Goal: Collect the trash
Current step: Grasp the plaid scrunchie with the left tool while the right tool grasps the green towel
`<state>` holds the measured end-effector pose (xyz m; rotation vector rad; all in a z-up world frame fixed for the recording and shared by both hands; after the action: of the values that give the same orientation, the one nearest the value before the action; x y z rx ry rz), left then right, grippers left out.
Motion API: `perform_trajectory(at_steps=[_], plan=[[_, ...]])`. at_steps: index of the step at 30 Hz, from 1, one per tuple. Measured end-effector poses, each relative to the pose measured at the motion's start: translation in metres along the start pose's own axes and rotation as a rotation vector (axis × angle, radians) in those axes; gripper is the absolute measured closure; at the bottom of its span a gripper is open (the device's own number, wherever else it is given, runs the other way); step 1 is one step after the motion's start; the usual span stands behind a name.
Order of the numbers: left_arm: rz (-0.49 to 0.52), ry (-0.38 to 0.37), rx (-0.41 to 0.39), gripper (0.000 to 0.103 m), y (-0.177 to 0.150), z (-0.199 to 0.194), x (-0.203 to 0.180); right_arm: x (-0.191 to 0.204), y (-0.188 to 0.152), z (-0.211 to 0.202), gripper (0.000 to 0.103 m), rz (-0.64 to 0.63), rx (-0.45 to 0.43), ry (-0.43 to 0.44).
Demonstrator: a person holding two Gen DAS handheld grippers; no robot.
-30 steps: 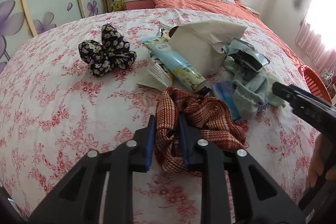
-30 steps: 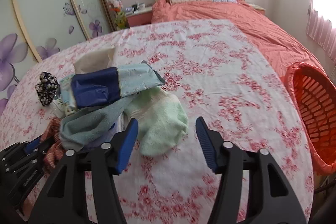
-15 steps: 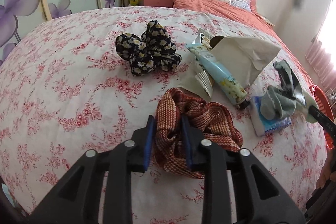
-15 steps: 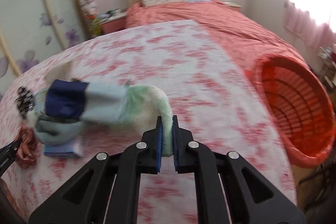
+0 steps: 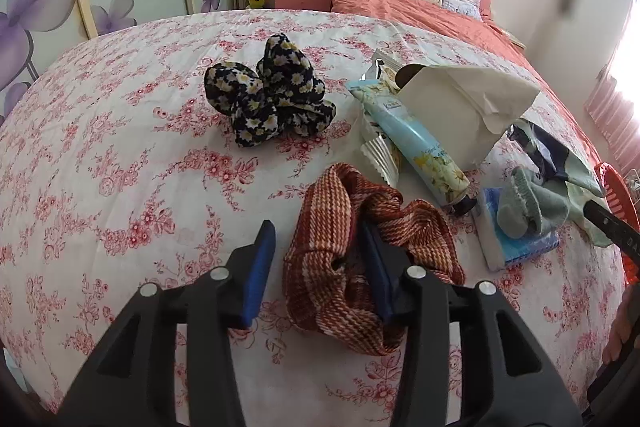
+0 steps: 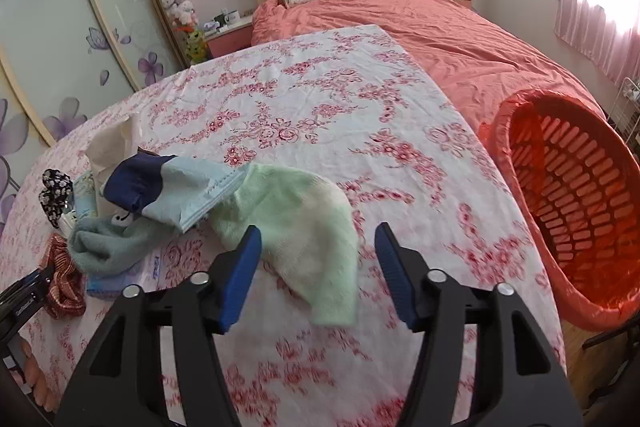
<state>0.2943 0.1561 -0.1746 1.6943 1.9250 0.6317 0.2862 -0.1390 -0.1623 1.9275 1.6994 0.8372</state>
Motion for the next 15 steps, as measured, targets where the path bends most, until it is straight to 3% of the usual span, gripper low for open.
perform_trajectory(at_steps=[3, 6, 12, 14, 15], plan=[[-0.003, -0.004, -0.001, 0.055, 0.000, 0.000, -0.001, 0.004, 0.001, 0.008, 0.036, -0.022, 0.013, -0.009], [-0.005, -0.014, -0.002, 0.052, 0.000, 0.000, -0.002, 0.011, 0.003, 0.012, 0.039, -0.060, 0.018, -0.018], [0.012, -0.030, -0.011, 0.054, -0.003, -0.002, -0.008, 0.013, 0.000, 0.008, 0.089, -0.088, 0.015, -0.035], [0.020, -0.035, -0.014, 0.059, -0.004, -0.002, -0.011, 0.011, 0.000, 0.007, 0.094, -0.089, 0.014, -0.033], [0.021, -0.040, -0.015, 0.068, -0.004, -0.003, -0.012, 0.011, -0.001, 0.006, 0.095, -0.089, 0.013, -0.034]])
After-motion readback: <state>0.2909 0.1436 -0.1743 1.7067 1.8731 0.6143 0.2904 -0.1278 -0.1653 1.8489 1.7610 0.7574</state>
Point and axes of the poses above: each gripper's, at about its wrist camera, not at the fingertips, and z roughly the way its jaws point, x to its left, y to its top, the point moved 10 cm from there along z, roughly the way its jaws point, and after that the axes turned 3 degrees about -x, right-handed, at the moved point
